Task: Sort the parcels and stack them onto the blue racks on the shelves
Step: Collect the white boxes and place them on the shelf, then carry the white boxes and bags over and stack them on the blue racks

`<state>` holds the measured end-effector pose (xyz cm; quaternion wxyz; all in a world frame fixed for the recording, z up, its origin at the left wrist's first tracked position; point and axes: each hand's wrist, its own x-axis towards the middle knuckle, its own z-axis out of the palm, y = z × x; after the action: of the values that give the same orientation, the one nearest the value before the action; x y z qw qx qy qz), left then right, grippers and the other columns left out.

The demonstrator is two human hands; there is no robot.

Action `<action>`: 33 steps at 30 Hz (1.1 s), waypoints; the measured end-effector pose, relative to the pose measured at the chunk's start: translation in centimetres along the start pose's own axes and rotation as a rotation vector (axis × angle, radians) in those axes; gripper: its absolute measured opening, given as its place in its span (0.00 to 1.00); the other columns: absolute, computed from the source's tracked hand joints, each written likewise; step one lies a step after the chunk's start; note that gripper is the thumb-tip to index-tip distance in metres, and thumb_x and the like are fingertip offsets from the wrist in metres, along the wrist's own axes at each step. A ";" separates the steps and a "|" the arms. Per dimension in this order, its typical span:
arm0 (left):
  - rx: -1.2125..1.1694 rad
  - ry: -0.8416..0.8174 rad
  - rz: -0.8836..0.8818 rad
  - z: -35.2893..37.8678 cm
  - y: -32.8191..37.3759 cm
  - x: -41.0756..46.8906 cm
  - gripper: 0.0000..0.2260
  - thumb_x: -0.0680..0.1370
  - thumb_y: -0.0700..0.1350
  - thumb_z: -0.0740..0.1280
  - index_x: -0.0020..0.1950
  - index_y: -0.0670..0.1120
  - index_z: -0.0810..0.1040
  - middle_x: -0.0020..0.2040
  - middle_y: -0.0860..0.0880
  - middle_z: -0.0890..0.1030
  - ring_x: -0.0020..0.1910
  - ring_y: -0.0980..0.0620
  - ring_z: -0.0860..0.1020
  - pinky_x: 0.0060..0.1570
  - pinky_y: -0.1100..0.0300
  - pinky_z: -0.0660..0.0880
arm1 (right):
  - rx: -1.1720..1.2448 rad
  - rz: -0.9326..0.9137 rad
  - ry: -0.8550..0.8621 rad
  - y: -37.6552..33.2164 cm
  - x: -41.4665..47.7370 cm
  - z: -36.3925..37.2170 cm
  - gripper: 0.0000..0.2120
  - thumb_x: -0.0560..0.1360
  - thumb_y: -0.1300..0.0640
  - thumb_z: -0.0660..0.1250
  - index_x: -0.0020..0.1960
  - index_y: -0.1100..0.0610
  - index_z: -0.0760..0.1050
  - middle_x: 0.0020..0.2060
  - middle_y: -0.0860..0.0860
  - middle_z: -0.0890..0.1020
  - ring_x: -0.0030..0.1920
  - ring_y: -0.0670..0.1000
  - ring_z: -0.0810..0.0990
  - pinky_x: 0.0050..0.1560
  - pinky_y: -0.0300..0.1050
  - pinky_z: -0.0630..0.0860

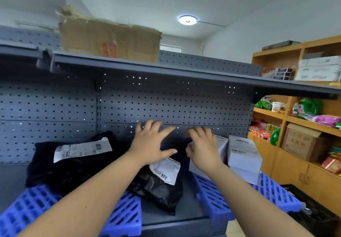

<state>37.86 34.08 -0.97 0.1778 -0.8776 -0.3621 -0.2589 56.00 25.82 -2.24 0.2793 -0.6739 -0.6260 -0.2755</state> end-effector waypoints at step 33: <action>0.245 -0.035 -0.625 -11.1 -29.0 -22.8 0.37 0.70 0.75 0.53 0.75 0.60 0.55 0.71 0.46 0.65 0.70 0.40 0.60 0.63 0.40 0.63 | 0.404 -0.248 -0.266 -36.1 4.5 4.3 0.21 0.76 0.55 0.61 0.68 0.51 0.69 0.65 0.49 0.70 0.66 0.54 0.62 0.65 0.49 0.64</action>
<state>-0.61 35.65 -1.78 0.1879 -0.7007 -0.6450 -0.2401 20.36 34.18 -0.88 0.2875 -0.5529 -0.7773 -0.0862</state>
